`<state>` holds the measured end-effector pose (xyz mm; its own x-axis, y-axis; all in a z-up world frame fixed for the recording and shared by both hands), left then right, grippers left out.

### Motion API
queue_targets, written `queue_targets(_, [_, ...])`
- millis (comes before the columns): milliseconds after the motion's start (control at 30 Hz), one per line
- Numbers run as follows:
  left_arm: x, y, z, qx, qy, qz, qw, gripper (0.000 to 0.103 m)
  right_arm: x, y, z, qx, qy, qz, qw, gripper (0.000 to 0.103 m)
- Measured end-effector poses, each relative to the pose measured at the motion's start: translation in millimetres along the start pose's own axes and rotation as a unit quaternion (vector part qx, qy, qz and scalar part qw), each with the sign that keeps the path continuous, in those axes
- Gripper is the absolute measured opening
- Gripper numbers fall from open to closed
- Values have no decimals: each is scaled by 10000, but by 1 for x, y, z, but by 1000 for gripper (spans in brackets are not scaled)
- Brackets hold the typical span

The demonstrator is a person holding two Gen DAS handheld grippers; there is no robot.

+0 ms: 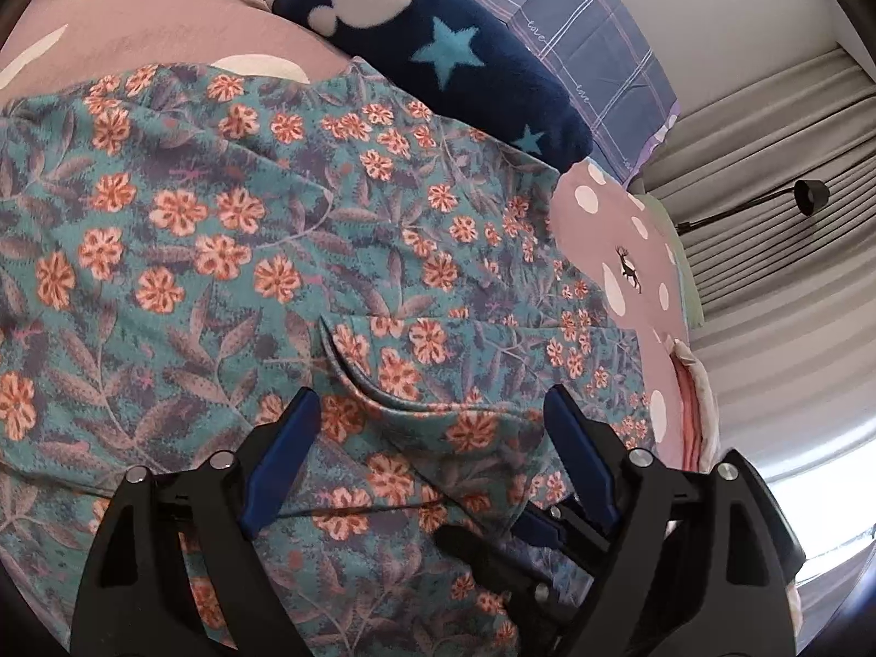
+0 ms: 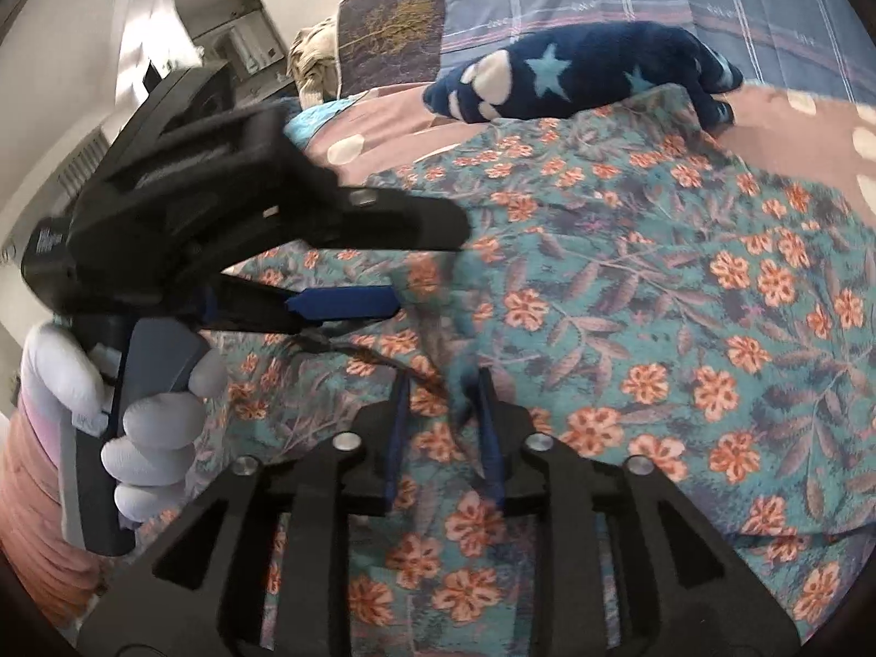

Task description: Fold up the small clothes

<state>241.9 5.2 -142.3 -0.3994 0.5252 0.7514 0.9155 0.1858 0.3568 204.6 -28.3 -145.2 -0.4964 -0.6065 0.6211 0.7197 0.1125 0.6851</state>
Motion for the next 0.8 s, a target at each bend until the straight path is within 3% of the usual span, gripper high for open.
queue_targets(67, [-5,0,-4,-96,102,29,9999,58,0,-1,2,54,-22,16,10000,29])
queue_targets(200, [-11,-4,-12,-124,34,179,9998,31,0,-1,2,48,-13,4,10000,29])
queue_targets(267, [-12,-4,-13,-227,164,140,9995,9,0,0,1,33,-5,-3,10000,29])
queue_targets(433, [5,1,-25,-390,17,-50,9992,5,10,3,2,16,21,-134,9999,30])
queue_targets(600, [55,24,-56,-828,-226,-593,9945,5,79,25,-8,-35,-50,-869,9962,42])
queue_targets(733, [115,52,-83,-1239,-439,-1248,9834,5,138,25,-50,-228,-766,-1251,9889,45])
queue_targets(800, [143,68,-80,-1480,-186,-1682,9744,6,155,11,-79,-534,-1116,-1230,9847,46])
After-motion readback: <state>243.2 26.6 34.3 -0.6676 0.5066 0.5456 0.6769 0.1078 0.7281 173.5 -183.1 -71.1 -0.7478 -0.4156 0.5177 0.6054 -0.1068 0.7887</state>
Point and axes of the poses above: each gripper's, at about its wrist camera, not at the fingertips, and x roughly against the way its jaws point, z to its left, y to its top, the point moved 9 cm from there along -x, roughly the way its jaws point, and after that the axes turned 8 degrees about y, right-handed, at the moved point
